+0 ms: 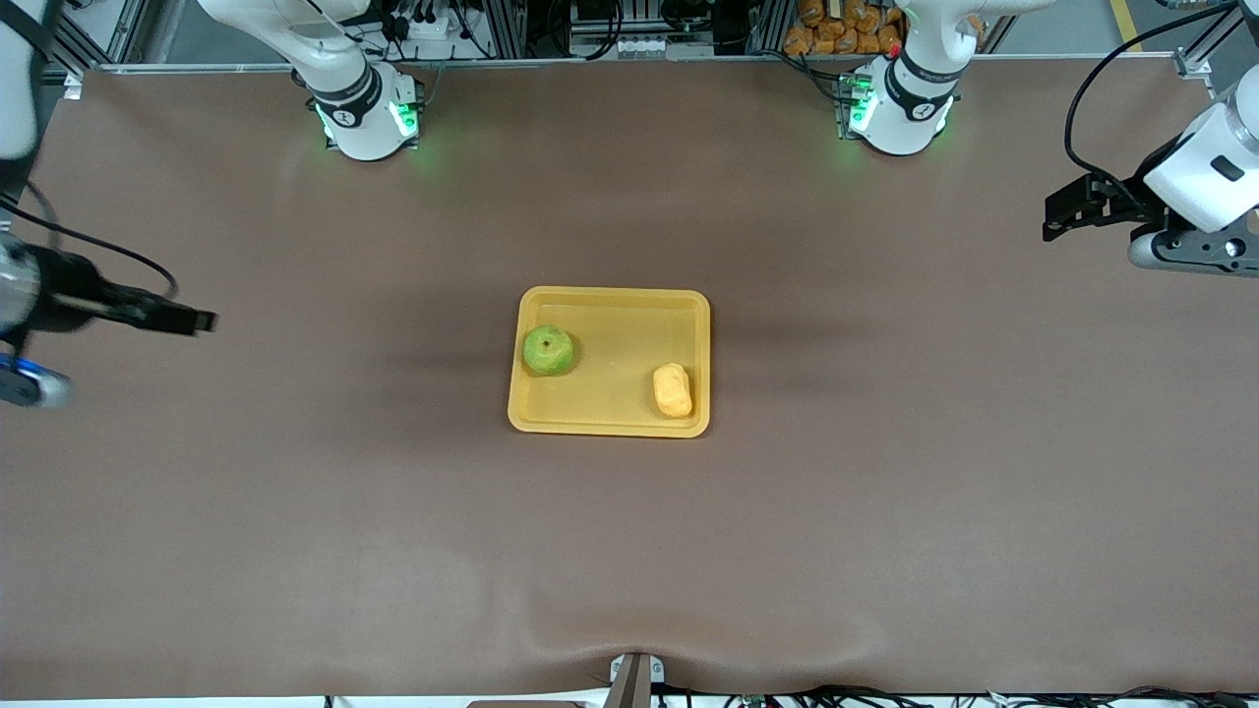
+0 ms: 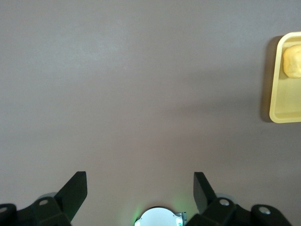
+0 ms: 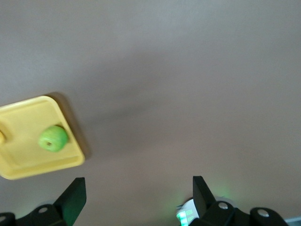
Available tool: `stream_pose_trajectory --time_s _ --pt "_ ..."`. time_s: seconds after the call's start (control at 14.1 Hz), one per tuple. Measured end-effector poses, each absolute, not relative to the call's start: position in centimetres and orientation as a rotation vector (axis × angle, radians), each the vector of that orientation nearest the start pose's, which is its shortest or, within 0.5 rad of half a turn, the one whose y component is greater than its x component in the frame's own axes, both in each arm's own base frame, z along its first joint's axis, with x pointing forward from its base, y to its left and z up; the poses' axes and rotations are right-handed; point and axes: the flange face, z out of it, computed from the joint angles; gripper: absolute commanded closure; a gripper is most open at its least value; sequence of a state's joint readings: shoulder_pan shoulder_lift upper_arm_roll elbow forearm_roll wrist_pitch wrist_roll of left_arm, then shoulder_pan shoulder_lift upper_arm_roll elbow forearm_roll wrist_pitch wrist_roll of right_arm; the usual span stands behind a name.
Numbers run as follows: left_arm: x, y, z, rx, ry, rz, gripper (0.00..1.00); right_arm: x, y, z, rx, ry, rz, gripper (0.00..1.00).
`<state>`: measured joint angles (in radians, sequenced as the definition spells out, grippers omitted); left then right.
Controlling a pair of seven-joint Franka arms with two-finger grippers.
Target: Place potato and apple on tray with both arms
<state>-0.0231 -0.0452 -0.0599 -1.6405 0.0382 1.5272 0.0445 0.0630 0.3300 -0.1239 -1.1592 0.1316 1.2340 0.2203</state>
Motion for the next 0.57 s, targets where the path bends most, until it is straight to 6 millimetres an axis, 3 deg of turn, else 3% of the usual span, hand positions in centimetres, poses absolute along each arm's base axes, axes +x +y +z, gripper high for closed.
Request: stream_pose_trajectory --time_s 0.28,0.43,0.57 --pt "53.3 -4.1 61.2 -3.091 0.196 0.106 0.0 59.2 -2.7 63.9 -3.088 0.255 0.271 0.0" --pt "53.4 -4.1 61.1 -3.091 0.196 0.109 0.0 58.4 -3.0 64.9 -3.109 0.187 0.214 0.0" --pt "53.5 -4.1 61.0 -3.091 0.196 0.114 0.0 57.8 -4.1 64.6 -3.119 0.082 0.133 0.0"
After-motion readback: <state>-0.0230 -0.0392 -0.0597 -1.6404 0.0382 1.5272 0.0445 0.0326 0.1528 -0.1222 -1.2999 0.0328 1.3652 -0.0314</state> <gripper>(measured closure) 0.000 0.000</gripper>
